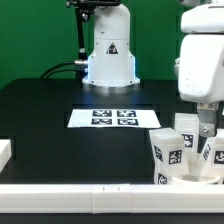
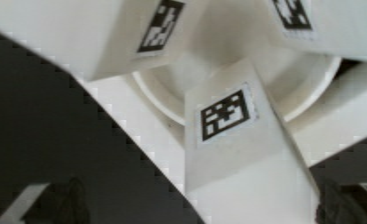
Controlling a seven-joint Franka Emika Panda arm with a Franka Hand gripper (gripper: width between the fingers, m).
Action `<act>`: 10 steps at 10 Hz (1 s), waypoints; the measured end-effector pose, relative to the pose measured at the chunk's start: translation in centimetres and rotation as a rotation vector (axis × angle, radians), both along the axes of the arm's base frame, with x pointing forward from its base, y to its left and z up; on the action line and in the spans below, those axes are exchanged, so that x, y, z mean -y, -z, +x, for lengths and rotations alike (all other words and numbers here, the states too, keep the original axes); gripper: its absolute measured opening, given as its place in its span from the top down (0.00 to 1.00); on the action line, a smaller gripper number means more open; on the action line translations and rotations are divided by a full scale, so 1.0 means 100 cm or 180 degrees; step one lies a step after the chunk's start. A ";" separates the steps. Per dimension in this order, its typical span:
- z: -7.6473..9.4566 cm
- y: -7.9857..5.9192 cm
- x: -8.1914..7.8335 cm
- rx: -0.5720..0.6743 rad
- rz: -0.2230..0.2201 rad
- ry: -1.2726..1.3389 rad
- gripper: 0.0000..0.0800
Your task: Assemble stool
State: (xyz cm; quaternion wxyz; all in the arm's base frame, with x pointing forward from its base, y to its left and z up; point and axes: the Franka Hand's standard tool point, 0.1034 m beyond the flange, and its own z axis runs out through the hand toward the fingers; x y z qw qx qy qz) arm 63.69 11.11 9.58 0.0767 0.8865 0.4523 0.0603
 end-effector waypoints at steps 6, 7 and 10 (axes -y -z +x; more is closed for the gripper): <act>-0.006 0.012 -0.004 -0.0388 -0.0549 -0.1053 0.19; -0.006 0.014 -0.004 -0.0396 -0.0551 -0.1043 0.19; -0.005 0.034 -0.008 -0.0429 -0.0568 -0.0982 0.19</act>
Offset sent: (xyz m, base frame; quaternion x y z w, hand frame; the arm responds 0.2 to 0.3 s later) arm -0.0043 0.0055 -0.0169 0.1114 -0.0443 -0.1468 0.9819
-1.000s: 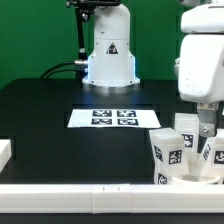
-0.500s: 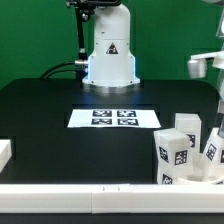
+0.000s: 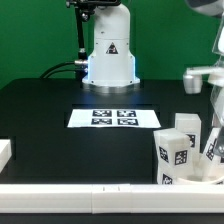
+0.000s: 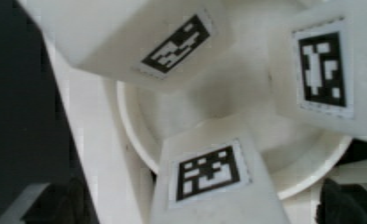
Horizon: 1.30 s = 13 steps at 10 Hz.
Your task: Assemble stool
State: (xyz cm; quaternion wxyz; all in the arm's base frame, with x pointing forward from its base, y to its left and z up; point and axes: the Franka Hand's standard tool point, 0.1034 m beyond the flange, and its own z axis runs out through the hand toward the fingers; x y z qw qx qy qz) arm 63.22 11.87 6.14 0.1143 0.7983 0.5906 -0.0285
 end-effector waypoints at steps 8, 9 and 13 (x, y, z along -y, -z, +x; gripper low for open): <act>0.002 0.001 0.000 0.0218 0.0101 0.0932 0.58; 0.002 0.001 0.000 0.0265 0.0120 0.1138 0.58; 0.003 0.001 0.004 0.0432 0.0217 0.2086 0.58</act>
Offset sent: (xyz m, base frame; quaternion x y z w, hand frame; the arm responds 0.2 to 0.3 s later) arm 0.0000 0.0000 0.0000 0.0000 0.0000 0.0650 0.9979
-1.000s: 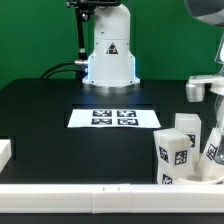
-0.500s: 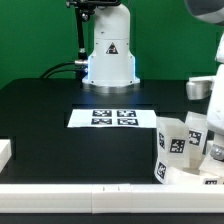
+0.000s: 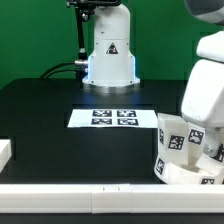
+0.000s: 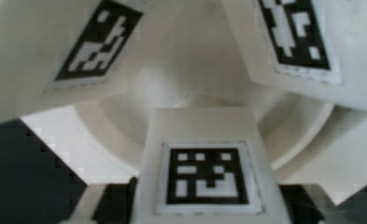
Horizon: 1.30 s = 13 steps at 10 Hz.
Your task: Assemble stool
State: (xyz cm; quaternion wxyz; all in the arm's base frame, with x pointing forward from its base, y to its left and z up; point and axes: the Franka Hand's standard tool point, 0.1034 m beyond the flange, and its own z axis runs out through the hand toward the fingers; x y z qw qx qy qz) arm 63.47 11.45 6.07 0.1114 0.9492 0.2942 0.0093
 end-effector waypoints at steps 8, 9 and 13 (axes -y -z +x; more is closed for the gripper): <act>0.015 -0.001 0.021 0.0238 0.0316 0.2373 0.58; 0.018 0.001 0.032 0.0379 0.0441 0.2918 0.58; 0.014 0.005 0.048 0.0443 0.0588 0.4565 0.58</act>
Offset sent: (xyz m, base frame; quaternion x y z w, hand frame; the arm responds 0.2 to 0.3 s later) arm 0.0131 0.0149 0.0215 -0.0084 0.0504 0.1150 0.9920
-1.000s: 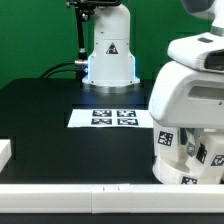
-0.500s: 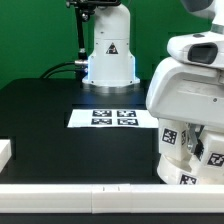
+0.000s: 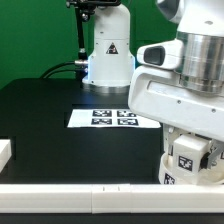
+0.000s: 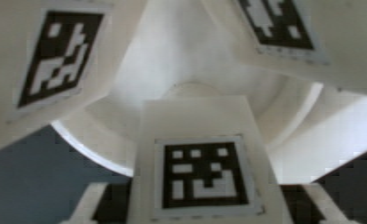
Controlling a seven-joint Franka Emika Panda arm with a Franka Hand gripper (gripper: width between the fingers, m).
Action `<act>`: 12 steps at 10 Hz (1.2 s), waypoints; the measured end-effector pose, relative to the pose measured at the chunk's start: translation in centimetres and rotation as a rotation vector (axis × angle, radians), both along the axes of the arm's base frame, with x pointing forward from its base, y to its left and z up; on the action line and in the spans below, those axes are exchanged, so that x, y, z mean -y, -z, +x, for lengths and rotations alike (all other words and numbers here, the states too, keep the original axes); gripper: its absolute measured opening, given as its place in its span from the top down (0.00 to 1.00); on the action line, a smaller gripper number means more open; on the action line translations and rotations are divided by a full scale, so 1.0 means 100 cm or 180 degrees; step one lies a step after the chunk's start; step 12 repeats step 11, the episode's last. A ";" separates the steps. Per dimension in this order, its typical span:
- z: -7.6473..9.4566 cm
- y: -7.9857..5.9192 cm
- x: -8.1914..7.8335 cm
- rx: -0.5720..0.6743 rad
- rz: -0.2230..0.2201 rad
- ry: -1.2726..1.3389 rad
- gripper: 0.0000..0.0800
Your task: Assemble stool
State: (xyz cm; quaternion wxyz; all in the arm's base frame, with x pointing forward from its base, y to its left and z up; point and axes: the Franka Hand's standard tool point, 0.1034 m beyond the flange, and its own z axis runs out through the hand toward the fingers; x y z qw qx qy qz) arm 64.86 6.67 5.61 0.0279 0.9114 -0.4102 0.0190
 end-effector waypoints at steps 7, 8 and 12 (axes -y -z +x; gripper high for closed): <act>-0.001 -0.013 0.004 0.0054 0.0005 0.0571 0.21; -0.001 -0.035 0.005 0.0111 0.0093 0.0523 0.19; -0.001 -0.053 0.007 0.0126 0.0139 0.0500 0.19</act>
Offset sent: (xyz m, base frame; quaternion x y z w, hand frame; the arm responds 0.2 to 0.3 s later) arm 0.0000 0.0000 0.0000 0.0000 0.0000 0.0000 1.0000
